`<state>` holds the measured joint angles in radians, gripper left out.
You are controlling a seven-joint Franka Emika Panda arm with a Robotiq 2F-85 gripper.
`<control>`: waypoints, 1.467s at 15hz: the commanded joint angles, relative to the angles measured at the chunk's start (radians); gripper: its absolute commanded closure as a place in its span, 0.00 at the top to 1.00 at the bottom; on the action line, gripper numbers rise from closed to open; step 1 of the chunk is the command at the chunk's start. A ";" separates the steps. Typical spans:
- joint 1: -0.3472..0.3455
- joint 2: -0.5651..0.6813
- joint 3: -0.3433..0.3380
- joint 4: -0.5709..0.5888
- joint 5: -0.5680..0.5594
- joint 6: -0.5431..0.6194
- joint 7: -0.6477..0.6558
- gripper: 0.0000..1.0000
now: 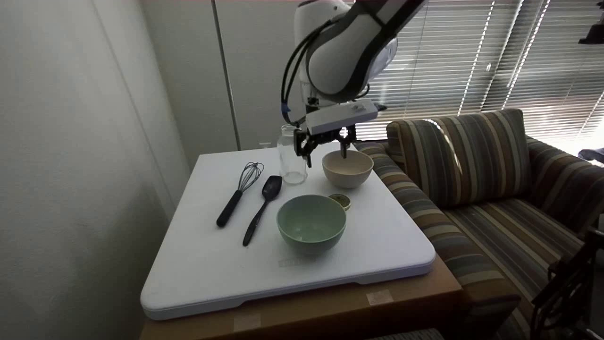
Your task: Take the lid off the bottle and put it on the tray
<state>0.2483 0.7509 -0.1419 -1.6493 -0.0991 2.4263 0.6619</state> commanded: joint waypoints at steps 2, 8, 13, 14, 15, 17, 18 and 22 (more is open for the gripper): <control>0.014 -0.143 0.001 -0.085 -0.069 -0.068 -0.075 1.00; 0.006 -0.137 0.013 -0.053 -0.066 -0.076 -0.059 1.00; 0.006 -0.137 0.013 -0.060 -0.067 -0.076 -0.060 1.00; 0.006 -0.137 0.013 -0.060 -0.067 -0.076 -0.060 1.00; 0.006 -0.137 0.013 -0.060 -0.067 -0.076 -0.060 1.00; 0.006 -0.137 0.013 -0.060 -0.067 -0.076 -0.060 1.00; 0.006 -0.137 0.013 -0.060 -0.067 -0.076 -0.060 1.00; 0.006 -0.137 0.013 -0.060 -0.067 -0.076 -0.060 1.00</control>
<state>0.2636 0.6147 -0.1386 -1.7118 -0.1582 2.3527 0.5973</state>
